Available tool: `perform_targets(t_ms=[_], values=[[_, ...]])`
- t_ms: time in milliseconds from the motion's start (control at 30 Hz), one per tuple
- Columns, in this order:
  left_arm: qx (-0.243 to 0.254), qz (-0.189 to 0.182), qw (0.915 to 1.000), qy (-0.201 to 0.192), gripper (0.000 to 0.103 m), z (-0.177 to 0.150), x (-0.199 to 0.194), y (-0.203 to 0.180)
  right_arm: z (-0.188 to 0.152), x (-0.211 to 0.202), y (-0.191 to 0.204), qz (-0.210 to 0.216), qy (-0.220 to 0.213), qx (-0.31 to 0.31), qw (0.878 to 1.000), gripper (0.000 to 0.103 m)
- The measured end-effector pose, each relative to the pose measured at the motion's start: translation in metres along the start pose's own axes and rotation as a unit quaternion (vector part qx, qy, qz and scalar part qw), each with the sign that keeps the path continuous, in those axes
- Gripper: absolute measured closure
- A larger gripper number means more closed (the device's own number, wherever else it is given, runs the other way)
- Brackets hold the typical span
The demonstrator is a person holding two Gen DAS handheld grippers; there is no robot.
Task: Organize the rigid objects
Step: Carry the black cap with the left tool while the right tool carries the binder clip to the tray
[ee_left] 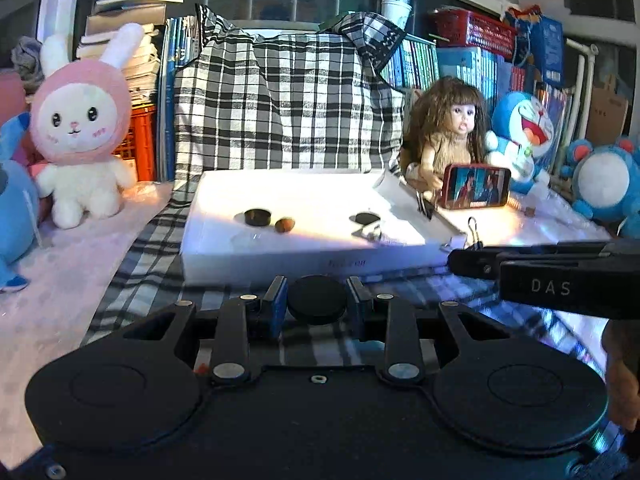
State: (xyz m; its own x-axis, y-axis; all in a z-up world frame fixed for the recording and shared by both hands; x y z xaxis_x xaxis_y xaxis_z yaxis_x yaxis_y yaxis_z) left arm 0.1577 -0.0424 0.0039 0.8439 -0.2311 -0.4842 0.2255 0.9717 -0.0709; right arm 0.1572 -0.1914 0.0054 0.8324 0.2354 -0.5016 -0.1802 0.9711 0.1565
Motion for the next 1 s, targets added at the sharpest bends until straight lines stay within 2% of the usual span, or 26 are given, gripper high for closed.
perform_targets(t_ms=[200,400,667,1000], values=[[-0.001,0.001,0.9999,0.014,0.073,0.039,0.038,0.011,0.028,0.032,-0.011,0.007,0.035,0.040,0.999,0.064],[-0.020,0.001,0.9988,0.044,0.073,0.060,0.081,0.028,0.044,0.069,-0.027,0.006,0.079,0.077,0.994,0.064],[-0.020,0.010,0.9951,0.096,0.073,0.049,0.122,0.041,0.038,0.102,-0.032,0.003,0.131,0.071,0.989,0.064],[-0.016,0.025,0.9925,0.118,0.073,0.035,0.144,0.048,0.028,0.124,-0.031,-0.004,0.155,0.065,0.986,0.063]])
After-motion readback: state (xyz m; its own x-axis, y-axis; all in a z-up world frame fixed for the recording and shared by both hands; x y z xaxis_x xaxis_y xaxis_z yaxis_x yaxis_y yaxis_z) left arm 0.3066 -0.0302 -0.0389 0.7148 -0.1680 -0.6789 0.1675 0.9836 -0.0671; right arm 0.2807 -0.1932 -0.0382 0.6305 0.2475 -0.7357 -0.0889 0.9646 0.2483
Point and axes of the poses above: each gripper's, at about its wrist camera, not at the fingertips, and x roughly the way its jaws point, y to its left, z to its top, the point moved 10 cm from there along x, roughly the way its jaws point, and after that the axes turned 1 degree about z, right-handed, at the moved point
